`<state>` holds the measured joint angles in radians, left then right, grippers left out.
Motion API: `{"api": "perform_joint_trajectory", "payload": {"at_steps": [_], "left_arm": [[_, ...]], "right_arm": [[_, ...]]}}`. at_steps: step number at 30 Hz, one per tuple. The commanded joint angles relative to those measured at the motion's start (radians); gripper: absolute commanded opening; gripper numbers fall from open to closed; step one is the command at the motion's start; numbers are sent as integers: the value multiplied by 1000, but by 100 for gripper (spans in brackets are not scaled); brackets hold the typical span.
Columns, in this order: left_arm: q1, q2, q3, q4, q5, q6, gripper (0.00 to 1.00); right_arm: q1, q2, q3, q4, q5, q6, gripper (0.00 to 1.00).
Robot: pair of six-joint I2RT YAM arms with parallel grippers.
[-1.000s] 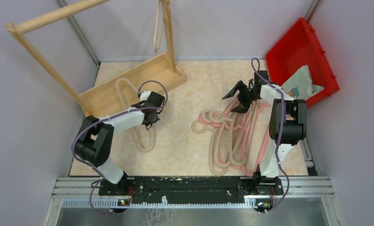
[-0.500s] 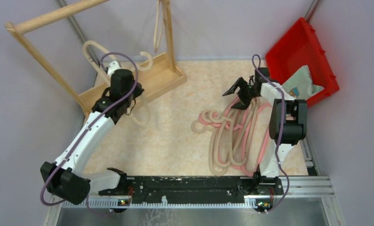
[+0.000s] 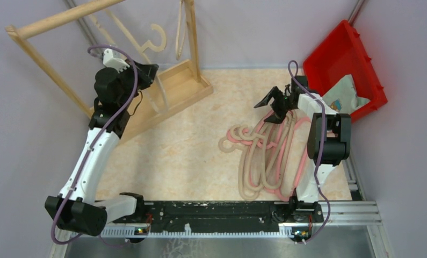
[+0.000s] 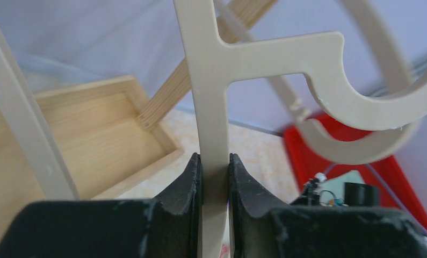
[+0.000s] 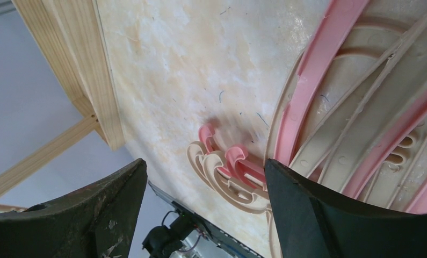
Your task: Organize the hangers
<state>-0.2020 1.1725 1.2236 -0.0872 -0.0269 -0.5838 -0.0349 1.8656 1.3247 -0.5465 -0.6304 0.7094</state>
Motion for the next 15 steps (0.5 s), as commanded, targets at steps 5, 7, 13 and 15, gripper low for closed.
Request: {"api": "perform_joint_trajectory", "payload": {"at_steps": [5, 7, 13, 15], "left_arm": [[54, 70, 98, 285, 205, -98, 0], [66, 100, 119, 305, 192, -135, 0], [87, 203, 214, 329, 131, -205, 0], [89, 226, 231, 364, 125, -220, 0]], "right_arm": [[0, -52, 49, 19, -11, 1, 80], [0, -51, 57, 12, -11, -1, 80], [-1, -49, 75, 3, -9, 1, 80], [-1, -47, 78, 1, -8, 1, 80]]}}
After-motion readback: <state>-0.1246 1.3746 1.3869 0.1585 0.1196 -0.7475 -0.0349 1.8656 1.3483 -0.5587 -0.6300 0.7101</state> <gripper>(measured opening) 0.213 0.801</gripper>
